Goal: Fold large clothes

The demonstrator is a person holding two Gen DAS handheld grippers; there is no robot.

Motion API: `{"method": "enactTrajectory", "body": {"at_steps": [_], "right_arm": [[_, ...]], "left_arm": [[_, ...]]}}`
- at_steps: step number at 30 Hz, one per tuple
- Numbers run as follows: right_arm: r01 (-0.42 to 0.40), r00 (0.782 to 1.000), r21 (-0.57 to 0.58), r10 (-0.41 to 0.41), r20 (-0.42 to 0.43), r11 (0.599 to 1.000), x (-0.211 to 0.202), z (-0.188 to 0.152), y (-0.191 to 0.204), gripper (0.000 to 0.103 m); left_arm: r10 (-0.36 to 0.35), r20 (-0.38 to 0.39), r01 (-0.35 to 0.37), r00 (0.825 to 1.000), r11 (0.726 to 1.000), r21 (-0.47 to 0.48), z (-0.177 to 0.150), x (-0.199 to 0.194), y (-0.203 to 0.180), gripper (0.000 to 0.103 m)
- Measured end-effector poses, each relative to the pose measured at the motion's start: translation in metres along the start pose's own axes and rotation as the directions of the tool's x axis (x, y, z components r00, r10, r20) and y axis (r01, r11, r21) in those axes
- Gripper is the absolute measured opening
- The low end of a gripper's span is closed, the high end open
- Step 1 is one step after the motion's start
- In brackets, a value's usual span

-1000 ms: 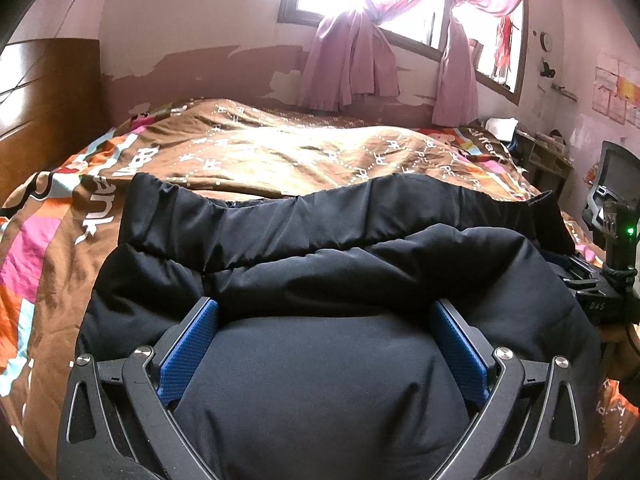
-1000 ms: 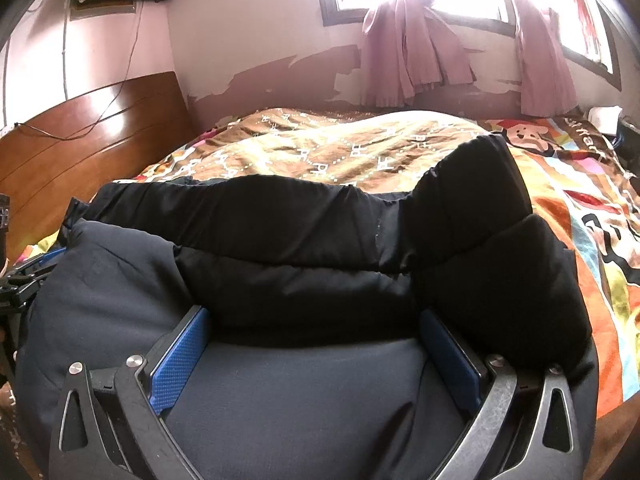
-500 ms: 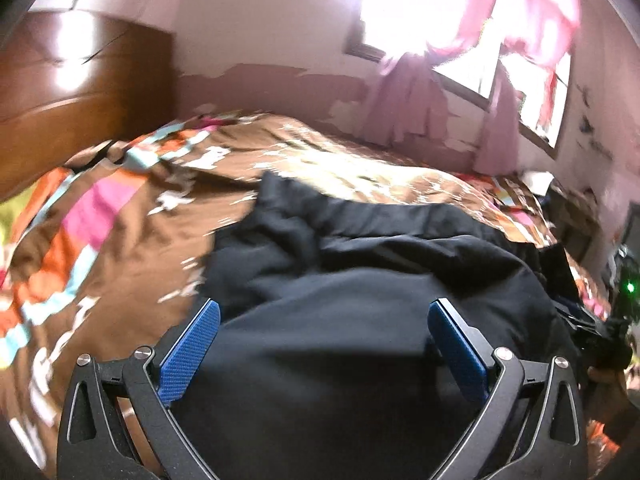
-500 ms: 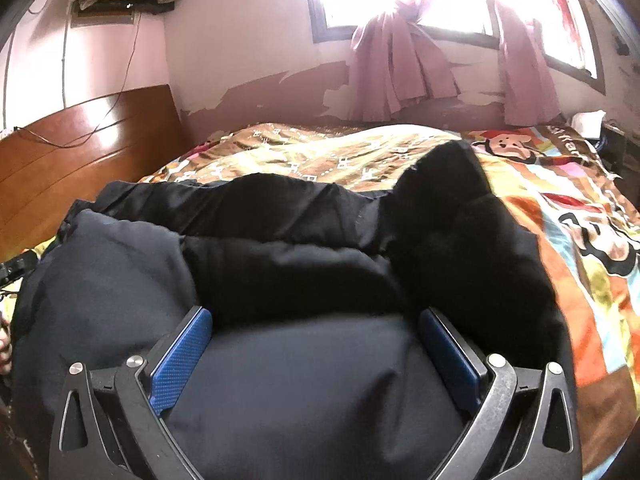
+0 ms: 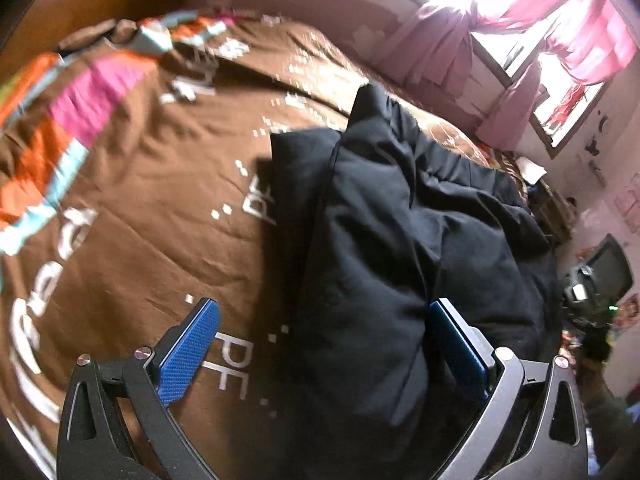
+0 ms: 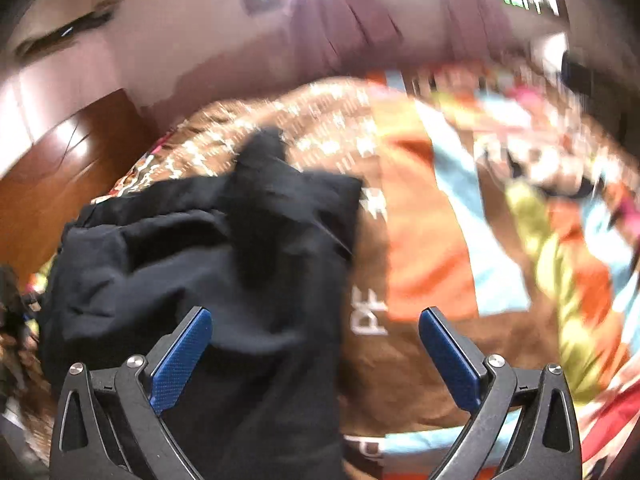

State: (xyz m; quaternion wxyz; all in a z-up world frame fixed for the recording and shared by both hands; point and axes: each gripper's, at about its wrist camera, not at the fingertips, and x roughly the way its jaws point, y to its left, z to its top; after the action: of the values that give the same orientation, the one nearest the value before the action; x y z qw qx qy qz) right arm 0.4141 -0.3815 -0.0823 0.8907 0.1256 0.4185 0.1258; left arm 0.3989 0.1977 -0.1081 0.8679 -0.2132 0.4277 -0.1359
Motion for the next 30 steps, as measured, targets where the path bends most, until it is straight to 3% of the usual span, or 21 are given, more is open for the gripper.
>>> {"method": "enactTrajectory", "body": {"at_steps": [2,5,12,16,21,28,30], "right_arm": [[-0.085,0.995,0.073,0.088,-0.041,0.994,0.015,0.002,-0.017,0.103],[-0.179,0.982,0.082,0.183,-0.047,0.98,0.027,0.005,-0.019,0.103],[-0.239,0.971,0.171,0.239,0.023,0.956,0.036,0.004,-0.025,0.103],[-0.339,0.939,0.19,0.343,0.014,0.921,0.03,-0.001,-0.019,0.103],[-0.265,0.959,0.079,0.271,-0.086,0.961,0.042,0.0,0.003,0.103],[-0.151,0.97,0.129,0.172,-0.171,0.98,0.053,0.011,0.018,0.103],[-0.139,0.97,0.115,0.159,-0.185,0.984,0.05,0.01,0.026,0.093]], "left_arm": [[-0.031,-0.016,0.031,0.999,0.999,-0.017,0.002,0.001,0.008,0.102],[-0.067,-0.028,0.067,0.997,0.998,-0.005,0.005,0.003,0.01,0.102],[-0.183,-0.028,0.182,0.983,0.983,-0.039,0.003,0.007,0.015,0.102],[-0.2,-0.055,0.202,0.978,0.979,0.021,-0.001,0.009,0.005,0.102],[-0.208,-0.107,0.207,0.972,0.978,-0.016,0.004,0.019,0.009,0.102],[-0.229,-0.101,0.227,0.968,0.973,-0.035,0.004,0.018,0.01,0.101],[-0.235,-0.093,0.232,0.967,0.972,-0.041,0.003,0.017,0.009,0.1]]}}
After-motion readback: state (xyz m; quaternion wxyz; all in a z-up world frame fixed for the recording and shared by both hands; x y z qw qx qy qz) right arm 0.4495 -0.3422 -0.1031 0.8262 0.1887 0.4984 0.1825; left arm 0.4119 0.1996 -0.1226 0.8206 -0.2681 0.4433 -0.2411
